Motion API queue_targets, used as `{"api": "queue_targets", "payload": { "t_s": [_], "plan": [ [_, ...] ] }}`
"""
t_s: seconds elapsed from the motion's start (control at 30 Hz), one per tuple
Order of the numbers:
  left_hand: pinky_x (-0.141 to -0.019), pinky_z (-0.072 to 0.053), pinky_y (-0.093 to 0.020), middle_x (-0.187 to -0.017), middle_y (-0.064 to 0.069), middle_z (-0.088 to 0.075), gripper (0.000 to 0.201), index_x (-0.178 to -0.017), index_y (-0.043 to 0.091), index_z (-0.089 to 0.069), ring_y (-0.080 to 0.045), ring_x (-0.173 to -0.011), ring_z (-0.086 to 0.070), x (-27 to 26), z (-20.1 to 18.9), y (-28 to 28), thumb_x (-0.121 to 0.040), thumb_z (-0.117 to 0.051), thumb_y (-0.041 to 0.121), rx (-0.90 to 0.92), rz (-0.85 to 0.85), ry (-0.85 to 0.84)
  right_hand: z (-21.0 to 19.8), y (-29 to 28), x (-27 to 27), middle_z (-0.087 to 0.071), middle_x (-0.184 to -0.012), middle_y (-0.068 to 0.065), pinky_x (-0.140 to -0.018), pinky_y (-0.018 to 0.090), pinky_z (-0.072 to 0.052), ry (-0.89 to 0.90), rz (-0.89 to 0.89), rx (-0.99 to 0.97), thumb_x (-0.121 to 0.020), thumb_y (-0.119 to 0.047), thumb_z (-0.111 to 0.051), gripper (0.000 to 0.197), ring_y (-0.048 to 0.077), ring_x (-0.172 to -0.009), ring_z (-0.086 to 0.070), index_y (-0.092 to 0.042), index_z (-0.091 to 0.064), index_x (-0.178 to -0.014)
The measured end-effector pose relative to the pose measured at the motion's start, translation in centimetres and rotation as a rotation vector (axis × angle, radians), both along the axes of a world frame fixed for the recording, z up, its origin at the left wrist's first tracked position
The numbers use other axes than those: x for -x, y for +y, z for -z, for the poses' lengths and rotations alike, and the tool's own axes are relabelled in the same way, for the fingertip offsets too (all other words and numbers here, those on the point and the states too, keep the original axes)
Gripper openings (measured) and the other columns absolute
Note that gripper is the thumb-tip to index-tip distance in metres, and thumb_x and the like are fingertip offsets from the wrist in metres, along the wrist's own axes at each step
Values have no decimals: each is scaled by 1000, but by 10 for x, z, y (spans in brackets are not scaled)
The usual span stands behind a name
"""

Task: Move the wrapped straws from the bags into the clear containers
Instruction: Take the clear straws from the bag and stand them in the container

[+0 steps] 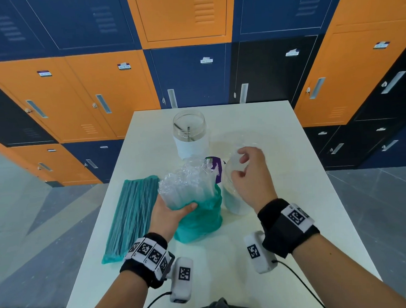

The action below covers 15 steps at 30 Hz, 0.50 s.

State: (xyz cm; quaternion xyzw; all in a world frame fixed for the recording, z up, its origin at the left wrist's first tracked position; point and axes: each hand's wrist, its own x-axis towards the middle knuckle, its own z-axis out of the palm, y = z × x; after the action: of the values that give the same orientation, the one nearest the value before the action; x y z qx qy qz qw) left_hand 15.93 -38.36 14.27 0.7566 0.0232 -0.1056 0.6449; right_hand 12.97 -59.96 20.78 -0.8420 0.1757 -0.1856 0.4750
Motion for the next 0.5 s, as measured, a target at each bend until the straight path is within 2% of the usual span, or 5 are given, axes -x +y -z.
{"api": "queue_targets", "payload": {
  "t_s": [0.13, 0.23, 0.33, 0.43, 0.5],
  "plan": [
    [-91, -54, -35, -114, 0, -69, 79, -127, 16, -54, -15, -105, -67, -1, 3, 2, -59, -93, 17, -4, 5, 6, 6, 29, 17, -49, -111, -3, -71, 9, -40, -31, -251, -88, -76, -8, -69, 53, -1, -74, -48, -23, -47, -122],
    [-88, -55, -31, -114, 0, -69, 77, -128, 15, -53, -13, -103, -67, 1, 2, 0, -61, -91, 15, -9, 8, 1, 17, 36, 13, -55, -112, -6, -74, 16, -46, 101, -276, -151, -77, -28, -78, 54, 8, -79, -55, -23, -52, -125],
    [-81, -54, -19, -115, 1, -67, 74, -128, 15, -51, -8, -102, -65, 2, 1, 0, -64, -88, 10, -2, -2, -17, 24, 30, 9, -59, -103, -2, -75, 23, -48, 100, -229, -179, -83, -23, -74, 28, 14, -74, -55, -19, -61, -107],
    [-90, -53, -30, -118, 1, -67, 79, -130, 15, -50, -13, -107, -65, 1, 2, 1, -62, -90, 14, -1, -6, -21, 27, 25, 10, -57, -95, 2, -70, 19, -42, 8, -206, -134, -91, -20, -65, 5, 12, -68, -51, -16, -61, -91],
    [-88, -51, -26, -116, 4, -66, 78, -129, 16, -50, -9, -106, -63, 2, 1, 1, -62, -90, 14, -11, -6, -24, 25, 27, 11, -56, -92, -2, -66, 16, -41, -31, -177, -191, -95, -24, -59, 6, 7, -66, -48, -19, -55, -96]
  ]
}}
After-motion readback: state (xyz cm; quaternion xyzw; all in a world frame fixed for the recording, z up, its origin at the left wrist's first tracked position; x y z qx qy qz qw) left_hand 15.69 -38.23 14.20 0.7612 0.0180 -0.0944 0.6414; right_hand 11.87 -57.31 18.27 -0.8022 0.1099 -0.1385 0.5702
